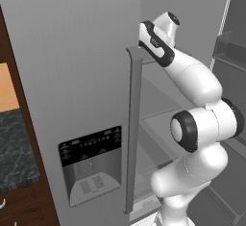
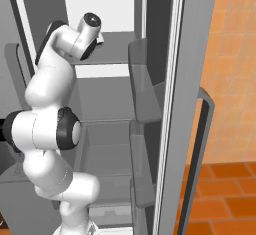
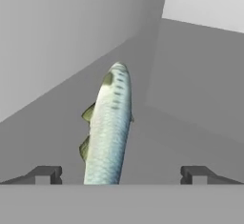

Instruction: Place one potato and one fish in each tupperware on the nearby counter, to pack two identical lunches.

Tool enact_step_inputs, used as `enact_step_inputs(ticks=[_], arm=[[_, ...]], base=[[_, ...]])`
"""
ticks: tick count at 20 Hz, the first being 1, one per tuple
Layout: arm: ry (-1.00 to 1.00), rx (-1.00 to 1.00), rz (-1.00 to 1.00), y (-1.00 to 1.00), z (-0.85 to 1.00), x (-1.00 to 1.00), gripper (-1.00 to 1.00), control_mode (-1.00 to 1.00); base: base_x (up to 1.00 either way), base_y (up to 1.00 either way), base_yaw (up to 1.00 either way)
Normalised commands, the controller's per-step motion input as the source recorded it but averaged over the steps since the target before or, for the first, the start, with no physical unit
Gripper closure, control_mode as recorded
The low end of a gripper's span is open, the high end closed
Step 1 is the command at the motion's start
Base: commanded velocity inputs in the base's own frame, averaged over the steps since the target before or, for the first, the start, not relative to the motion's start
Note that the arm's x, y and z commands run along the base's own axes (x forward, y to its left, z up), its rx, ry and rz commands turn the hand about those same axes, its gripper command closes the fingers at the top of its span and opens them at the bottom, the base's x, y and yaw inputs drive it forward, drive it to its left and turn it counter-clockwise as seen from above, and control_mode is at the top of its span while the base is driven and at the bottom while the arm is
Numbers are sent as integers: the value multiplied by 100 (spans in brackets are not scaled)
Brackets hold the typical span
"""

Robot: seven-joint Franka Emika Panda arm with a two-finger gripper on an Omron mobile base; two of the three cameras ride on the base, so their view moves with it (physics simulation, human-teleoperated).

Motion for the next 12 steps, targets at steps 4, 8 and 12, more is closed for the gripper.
enact_step_inputs(ticks=[4,8,12], arm=[[21,0,0,13,-1,19,-100,-100],[-3,0,0,27,-14,4,-100,-100],[-5,0,0,17,-32,31,-100,-100]], base=[[0,0,0],[0,0,0],[0,0,0]])
